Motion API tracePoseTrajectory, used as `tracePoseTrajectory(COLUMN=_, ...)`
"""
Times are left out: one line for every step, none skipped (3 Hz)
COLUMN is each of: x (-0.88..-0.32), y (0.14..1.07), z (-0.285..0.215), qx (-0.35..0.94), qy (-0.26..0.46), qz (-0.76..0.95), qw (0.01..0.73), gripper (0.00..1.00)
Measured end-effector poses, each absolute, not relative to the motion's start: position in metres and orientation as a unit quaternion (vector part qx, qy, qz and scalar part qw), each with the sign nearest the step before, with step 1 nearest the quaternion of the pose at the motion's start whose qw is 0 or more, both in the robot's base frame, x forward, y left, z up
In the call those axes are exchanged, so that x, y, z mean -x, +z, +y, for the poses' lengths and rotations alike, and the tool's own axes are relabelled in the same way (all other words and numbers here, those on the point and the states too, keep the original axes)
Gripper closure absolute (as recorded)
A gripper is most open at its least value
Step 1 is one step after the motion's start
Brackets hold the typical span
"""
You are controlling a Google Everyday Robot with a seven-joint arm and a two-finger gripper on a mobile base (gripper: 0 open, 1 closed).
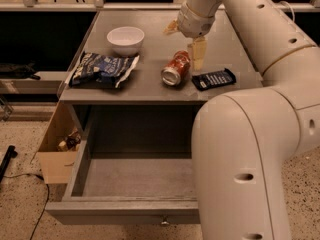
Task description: Place coke can into top drawer
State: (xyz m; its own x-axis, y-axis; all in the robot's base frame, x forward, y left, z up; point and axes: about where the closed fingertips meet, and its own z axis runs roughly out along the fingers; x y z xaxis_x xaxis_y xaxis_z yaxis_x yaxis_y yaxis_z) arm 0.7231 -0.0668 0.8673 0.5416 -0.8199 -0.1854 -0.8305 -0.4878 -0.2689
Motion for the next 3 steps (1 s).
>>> tracePoseTrajectory(x=-0.718, y=0.861, z=-0.072, qx=0.860, qy=0.024, qz=0.484, qw=0.160, gripper=0.00)
tracePoseTrajectory(x=-0.712, y=0.858, z=-0.075, qx=0.858, qy=0.031, qz=0.490, qw=0.154, gripper=0.00)
tracePoseTrajectory(x=-0.706, y=0.858, z=-0.075, qx=0.856, qy=0.034, qz=0.495, qw=0.147, gripper=0.00)
